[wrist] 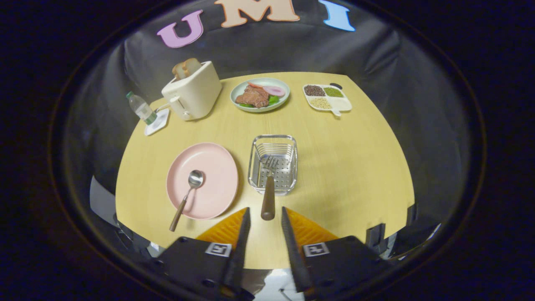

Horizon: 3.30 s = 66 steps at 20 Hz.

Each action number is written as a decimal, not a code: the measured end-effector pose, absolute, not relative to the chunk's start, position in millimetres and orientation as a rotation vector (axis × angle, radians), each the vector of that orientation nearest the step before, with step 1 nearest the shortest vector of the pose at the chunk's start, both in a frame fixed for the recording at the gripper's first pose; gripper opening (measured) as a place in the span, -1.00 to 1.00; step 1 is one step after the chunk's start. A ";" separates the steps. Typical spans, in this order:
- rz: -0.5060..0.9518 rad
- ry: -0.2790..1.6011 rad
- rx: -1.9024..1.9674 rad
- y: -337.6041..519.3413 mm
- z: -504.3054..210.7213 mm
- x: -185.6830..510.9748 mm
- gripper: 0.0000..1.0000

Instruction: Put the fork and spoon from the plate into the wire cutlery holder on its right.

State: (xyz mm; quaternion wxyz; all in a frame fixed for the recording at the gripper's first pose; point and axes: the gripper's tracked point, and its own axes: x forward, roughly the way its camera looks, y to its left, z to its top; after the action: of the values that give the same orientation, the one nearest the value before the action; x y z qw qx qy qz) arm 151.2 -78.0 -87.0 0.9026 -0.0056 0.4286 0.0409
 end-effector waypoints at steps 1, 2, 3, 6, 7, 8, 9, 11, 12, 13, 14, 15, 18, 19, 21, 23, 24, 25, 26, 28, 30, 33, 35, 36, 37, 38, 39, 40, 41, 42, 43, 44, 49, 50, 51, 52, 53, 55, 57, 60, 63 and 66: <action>0.078 0.873 0.012 -77.6 -86.8 150.5 0.23; 0.075 0.857 0.033 -77.6 -85.2 149.7 0.42; 0.062 0.835 0.048 -78.6 -85.1 150.6 0.62; 0.010 0.736 0.057 -84.6 -80.1 153.4 1.00; -0.006 0.703 0.060 -85.5 -78.8 152.5 1.00; -0.014 0.670 0.069 -82.8 -76.9 150.9 1.00; -0.018 0.639 0.073 -80.0 -75.7 148.5 1.00; -0.027 0.583 0.046 -75.9 -74.5 142.5 1.00; -0.036 0.553 0.022 -74.2 -73.2 139.6 1.00; -0.041 0.525 -0.001 -70.6 -73.2 135.9 1.00; -0.045 0.496 -0.020 -64.8 -72.2 133.9 1.00; -0.053 0.470 -0.037 -58.9 -72.8 130.7 1.00; -0.074 0.405 -0.056 -35.2 -76.8 122.9 1.00; -0.077 0.385 -0.055 -25.8 -78.2 120.7 1.00; -0.085 0.354 -0.038 -7.5 -79.7 115.5 1.00; -0.079 0.337 -0.028 10.3 -86.7 113.6 1.00; -0.071 0.338 -0.023 17.8 -91.6 112.2 1.00; -0.063 0.335 -0.015 25.2 -95.1 111.5 1.00; -0.057 0.332 -0.004 31.4 -98.1 110.3 1.00; -0.046 0.333 0.019 43.8 -106.9 107.4 1.00; -0.018 0.359 0.037 61.1 -121.4 105.0 1.00; 0.025 0.398 0.043 83.7 -141.0 100.7 1.00; 0.047 0.417 0.049 97.1 -151.0 96.3 1.00; 0.057 0.425 0.050 102.7 -154.5 94.6 1.00; 0.067 0.433 0.048 107.9 -158.2 93.1 1.00; 0.075 0.442 0.044 112.5 -162.2 92.6 1.00; 0.084 0.452 0.043 116.8 -166.8 91.7 1.00; 0.092 0.457 0.046 120.8 -169.6 91.1 0.99; 0.094 0.462 0.047 123.7 -173.6 90.4 0.99; 0.094 0.469 0.043 126.1 -177.2 89.9 0.98; 0.094 0.478 0.039 128.5 -181.4 91.0 0.98; 0.096 0.487 0.041 131.0 -184.6 91.1 0.87; 0.068 0.499 0.048 128.2 -192.1 96.9 0.35; 0.061 0.501 0.048 126.6 -192.0 98.8 0.25; 0.062 0.506 0.052 126.6 -193.7 98.9 0.14; 0.063 0.514 0.056 127.0 -195.1 99.7 0.04; 0.060 0.513 0.052 125.7 -194.2 98.9 -0.06; 0.031 0.521 0.034 116.8 -196.2 99.4 -0.26; 0.029 0.530 0.038 115.3 -197.3 99.9 -0.45; 0.028 0.542 0.013 112.7 -194.8 99.5 -0.75; 0.043 0.536 -0.018 112.4 -194.8 99.7 -0.87; 0.057 0.543 -0.025 111.2 -195.1 98.5 -0.93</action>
State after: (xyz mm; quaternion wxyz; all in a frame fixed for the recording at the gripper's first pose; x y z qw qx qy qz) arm 98.5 111.2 -195.1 0.9628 -0.0122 0.2683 0.0281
